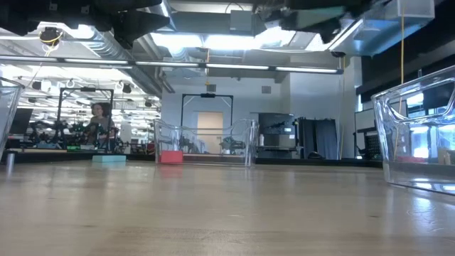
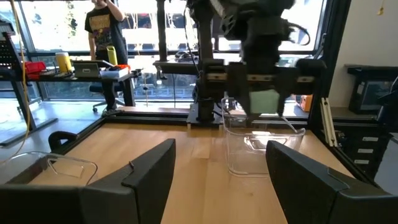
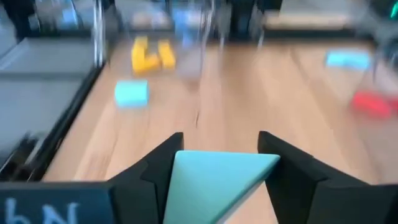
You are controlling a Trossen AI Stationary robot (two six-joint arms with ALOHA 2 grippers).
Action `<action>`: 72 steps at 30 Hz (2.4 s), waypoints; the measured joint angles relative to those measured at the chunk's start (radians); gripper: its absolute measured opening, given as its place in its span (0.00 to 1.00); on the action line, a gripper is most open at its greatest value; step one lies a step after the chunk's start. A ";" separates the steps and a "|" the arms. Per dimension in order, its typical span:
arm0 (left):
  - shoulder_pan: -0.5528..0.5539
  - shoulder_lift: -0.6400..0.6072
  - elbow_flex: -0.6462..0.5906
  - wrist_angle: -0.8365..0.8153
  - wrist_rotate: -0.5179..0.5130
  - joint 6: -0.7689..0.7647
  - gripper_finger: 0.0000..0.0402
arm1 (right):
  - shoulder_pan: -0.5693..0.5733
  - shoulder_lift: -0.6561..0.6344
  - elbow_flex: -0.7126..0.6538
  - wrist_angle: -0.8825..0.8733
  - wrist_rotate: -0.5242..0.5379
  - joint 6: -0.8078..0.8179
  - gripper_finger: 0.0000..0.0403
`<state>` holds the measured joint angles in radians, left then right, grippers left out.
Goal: Sort & place blocks by color
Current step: Put the top right blue block into the bottom right transparent bin, then put the top blue block into the bottom right transparent bin
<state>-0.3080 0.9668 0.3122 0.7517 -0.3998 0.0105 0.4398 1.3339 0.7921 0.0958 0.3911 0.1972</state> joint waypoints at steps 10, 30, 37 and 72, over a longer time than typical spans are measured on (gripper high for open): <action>0.000 0.000 0.000 0.000 0.001 -0.003 0.60 | 0.363 0.002 0.053 -0.567 0.196 0.660 0.45; 0.000 0.000 0.000 0.001 0.001 -0.008 0.60 | 0.457 0.223 0.048 -0.826 0.138 1.212 0.61; 0.000 0.000 0.000 0.002 0.000 -0.008 0.60 | 0.413 0.192 0.057 -0.855 0.097 1.129 0.89; 0.001 0.000 0.000 0.005 -0.022 0.055 0.60 | -0.389 -0.052 -0.356 0.659 -0.199 -0.048 0.92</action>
<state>-0.3073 0.9668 0.3122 0.7567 -0.4221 0.0657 0.0507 1.2819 0.4361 0.7550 0.1924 0.1488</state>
